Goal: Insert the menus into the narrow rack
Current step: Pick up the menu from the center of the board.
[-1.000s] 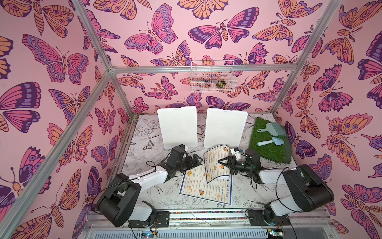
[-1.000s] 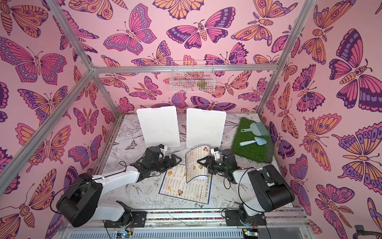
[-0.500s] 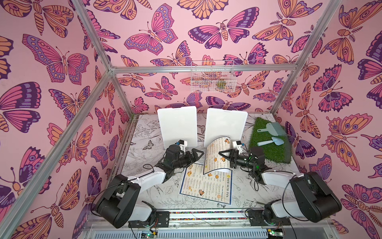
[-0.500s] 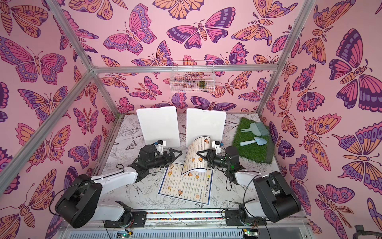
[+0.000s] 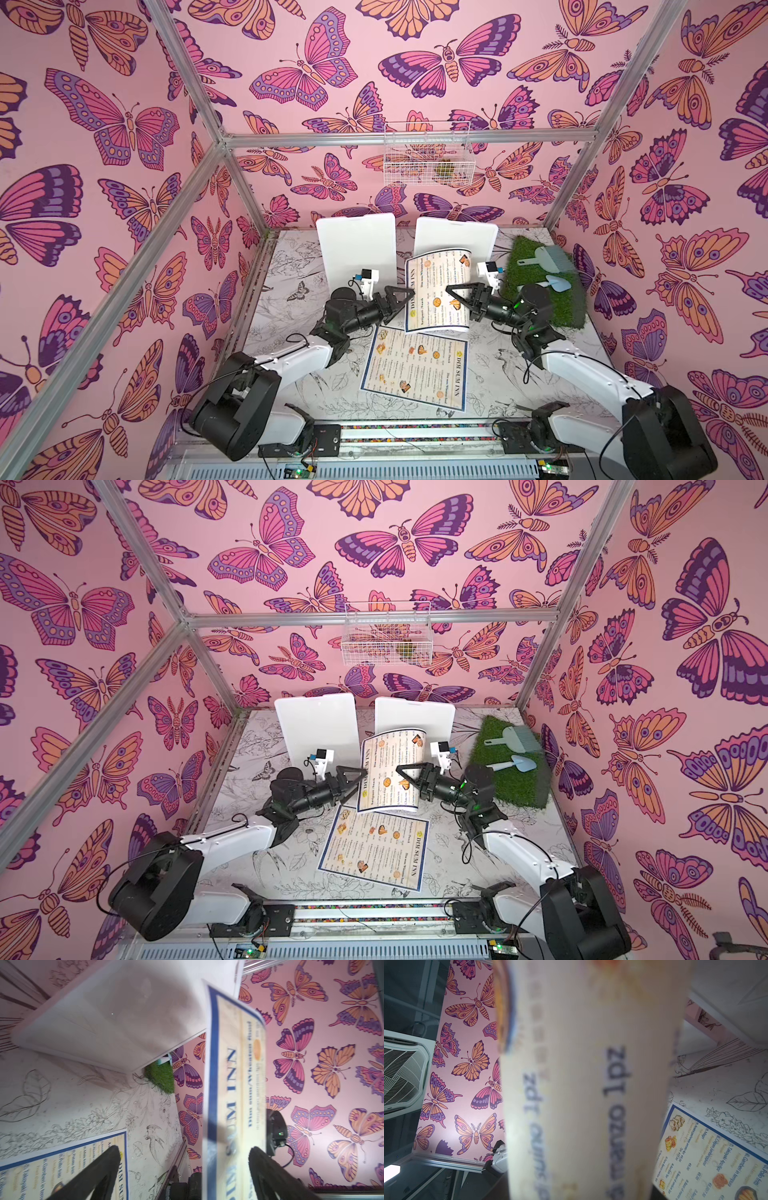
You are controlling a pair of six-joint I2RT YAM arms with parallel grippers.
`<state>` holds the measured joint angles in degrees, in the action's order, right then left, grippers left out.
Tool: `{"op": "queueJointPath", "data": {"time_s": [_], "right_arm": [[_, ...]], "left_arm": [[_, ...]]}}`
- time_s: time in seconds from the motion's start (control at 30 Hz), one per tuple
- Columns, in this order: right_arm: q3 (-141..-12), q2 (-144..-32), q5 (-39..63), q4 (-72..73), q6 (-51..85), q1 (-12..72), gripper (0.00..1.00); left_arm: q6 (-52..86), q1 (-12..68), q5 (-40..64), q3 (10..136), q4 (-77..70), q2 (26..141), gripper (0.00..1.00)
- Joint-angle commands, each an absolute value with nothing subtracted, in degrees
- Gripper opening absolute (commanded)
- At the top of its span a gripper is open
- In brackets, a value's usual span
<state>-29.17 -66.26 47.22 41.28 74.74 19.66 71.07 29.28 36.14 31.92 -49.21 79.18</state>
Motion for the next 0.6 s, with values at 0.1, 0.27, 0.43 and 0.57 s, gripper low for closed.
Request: {"op": "queueJointPath", "data": {"time_s": [0.1, 0.27, 0.43, 0.57], "right_arm": [[-29.81, -66.03, 47.47, 38.99, 72.85, 20.13, 0.63], [-29.86, -64.83, 46.37, 32.09, 68.26, 20.13, 0.63], [-30.32, -64.31, 45.86, 26.63, 64.15, 20.14, 0.63], [-30.55, -64.21, 45.65, 25.26, 62.79, 20.13, 0.64]], "left_arm": [[77.52, 29.55, 40.35, 33.75, -64.56, 82.48, 0.97], [74.29, 29.61, 40.34, 34.21, -60.78, 80.74, 0.83], [68.08, 29.45, 39.99, 35.96, -49.89, 77.21, 0.69], [64.71, 29.29, 39.55, 36.82, -43.73, 75.77, 0.62]]}}
